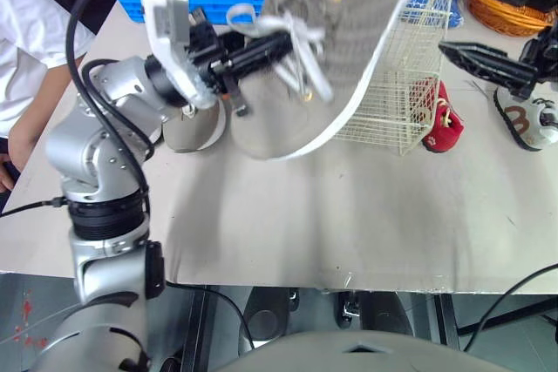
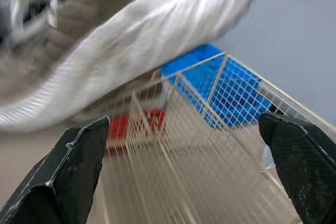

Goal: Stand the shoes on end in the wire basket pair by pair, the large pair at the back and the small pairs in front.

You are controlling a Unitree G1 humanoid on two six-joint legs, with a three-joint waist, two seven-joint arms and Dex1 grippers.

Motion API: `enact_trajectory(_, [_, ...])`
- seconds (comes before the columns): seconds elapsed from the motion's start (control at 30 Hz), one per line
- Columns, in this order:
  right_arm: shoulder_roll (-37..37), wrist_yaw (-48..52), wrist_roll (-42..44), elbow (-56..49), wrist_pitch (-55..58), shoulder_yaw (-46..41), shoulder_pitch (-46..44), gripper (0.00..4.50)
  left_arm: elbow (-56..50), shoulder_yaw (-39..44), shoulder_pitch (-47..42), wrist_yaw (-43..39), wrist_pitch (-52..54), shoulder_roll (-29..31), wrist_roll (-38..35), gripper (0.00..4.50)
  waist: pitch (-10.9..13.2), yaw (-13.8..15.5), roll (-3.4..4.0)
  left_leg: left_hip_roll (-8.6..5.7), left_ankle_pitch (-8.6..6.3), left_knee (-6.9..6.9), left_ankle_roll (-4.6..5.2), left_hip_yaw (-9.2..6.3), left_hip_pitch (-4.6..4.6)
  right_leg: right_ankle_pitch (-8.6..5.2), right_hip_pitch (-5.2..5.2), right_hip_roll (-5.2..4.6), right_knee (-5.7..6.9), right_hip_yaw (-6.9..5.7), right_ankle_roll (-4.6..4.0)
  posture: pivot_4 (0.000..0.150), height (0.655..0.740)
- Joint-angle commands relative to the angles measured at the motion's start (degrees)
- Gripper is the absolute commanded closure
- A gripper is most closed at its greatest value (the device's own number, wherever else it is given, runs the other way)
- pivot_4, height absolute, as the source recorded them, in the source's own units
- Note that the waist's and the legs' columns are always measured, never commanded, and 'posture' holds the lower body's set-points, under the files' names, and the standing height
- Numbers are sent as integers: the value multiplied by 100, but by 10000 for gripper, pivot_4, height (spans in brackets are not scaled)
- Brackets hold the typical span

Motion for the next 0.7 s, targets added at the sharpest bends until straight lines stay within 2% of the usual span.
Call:
enact_trajectory(0.03, [714, -1619, 843, -453, 548, -145, -281, 0, 131, -295, -261, 757, -1148, -422, 1107, 40928, -2, -2, -2, 1, 0, 0, 0, 3, 6, 0, 3, 0, 5, 1, 0, 1500, 6860])
enact_trajectory(0.2, [1404, -2931, 1236, -737, 707, -40, -510, 0, 505, -716, -275, 1509, -2069, -799, 2339, 40928, -2, 14, -2, -5, 2, 1, -3, 15, -8, -1, -27, -12, 38, 5, 0, 1500, 6860])
enact_trajectory(0.33, [1914, -3734, 1367, -827, 616, 59, -586, 0, 615, -1154, -125, 1747, -2814, -914, 3166, 40928, -2, 9, -3, -5, 2, 2, -3, 15, -10, -1, -29, -13, 39, 4, 1, 1500, 6860])
enact_trajectory(0.67, [2749, -4975, 1437, -577, 371, 231, -1038, 0, 918, -1404, 104, 2021, -4284, -1027, 4070, 40928, -2, 0, -3, -3, 3, 5, -3, 52, -29, -1, -81, -14, 72, 40, 1, 1500, 6860])
enact_trajectory(0.7, [2789, -5033, 1497, -559, 379, 236, -1070, 3928, 947, -1407, 118, 2017, -4354, -1038, 4083, 40933, -2, 1, -2, -3, 3, 5, -3, 55, -31, -1, -85, -14, 72, 44, 1, 1500, 6860])
